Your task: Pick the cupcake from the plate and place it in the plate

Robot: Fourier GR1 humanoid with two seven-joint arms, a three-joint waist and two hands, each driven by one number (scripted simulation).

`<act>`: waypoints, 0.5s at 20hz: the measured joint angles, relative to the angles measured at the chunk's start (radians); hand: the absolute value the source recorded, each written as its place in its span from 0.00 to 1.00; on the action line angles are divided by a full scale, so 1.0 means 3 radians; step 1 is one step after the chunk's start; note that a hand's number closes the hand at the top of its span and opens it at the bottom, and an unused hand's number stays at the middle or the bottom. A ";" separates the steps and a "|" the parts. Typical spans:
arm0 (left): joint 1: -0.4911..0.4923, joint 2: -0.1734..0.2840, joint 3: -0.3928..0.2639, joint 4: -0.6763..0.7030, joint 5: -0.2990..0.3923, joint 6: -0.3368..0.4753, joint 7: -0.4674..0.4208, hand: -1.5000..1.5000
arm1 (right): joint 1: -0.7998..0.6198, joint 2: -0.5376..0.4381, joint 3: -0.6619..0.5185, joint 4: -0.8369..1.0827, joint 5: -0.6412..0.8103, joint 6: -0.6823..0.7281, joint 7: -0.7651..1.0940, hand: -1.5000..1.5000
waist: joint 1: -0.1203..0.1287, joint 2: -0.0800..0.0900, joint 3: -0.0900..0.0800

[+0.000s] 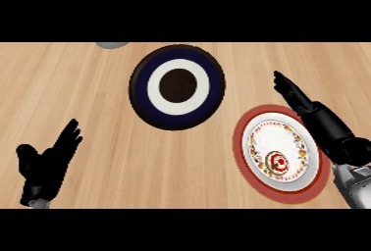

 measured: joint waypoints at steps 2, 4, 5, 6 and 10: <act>-0.0113 0.0028 0.0018 -0.0015 -0.0044 -0.0001 -0.0006 0.50 | 0.0029 0.0121 0.0154 -0.0027 -0.0019 0.0096 -0.0096 1.00 | -0.0018 -0.0062 -0.0053; -0.0274 0.0089 0.0043 -0.0125 -0.0097 -0.0038 -0.0076 0.50 | 0.0006 0.0279 0.0390 -0.0078 -0.0055 0.0262 -0.0219 1.00 | 0.0009 -0.0101 -0.0084; -0.0371 0.0107 0.0048 -0.0179 -0.0121 -0.0069 -0.0137 0.50 | -0.0028 0.0364 0.0528 -0.0126 -0.0082 0.0365 -0.0270 1.00 | 0.0026 -0.0114 -0.0095; -0.0485 0.0139 0.0072 -0.0240 -0.0142 -0.0099 -0.0198 0.50 | -0.0064 0.0451 0.0674 -0.0172 -0.0105 0.0473 -0.0328 1.00 | 0.0048 -0.0125 -0.0103; -0.0679 0.0176 0.0115 -0.0332 -0.0147 -0.0166 -0.0289 0.50 | -0.0283 0.0117 0.0982 -0.0192 0.0894 0.0361 -0.0338 1.00 | -0.0032 -0.0219 -0.0147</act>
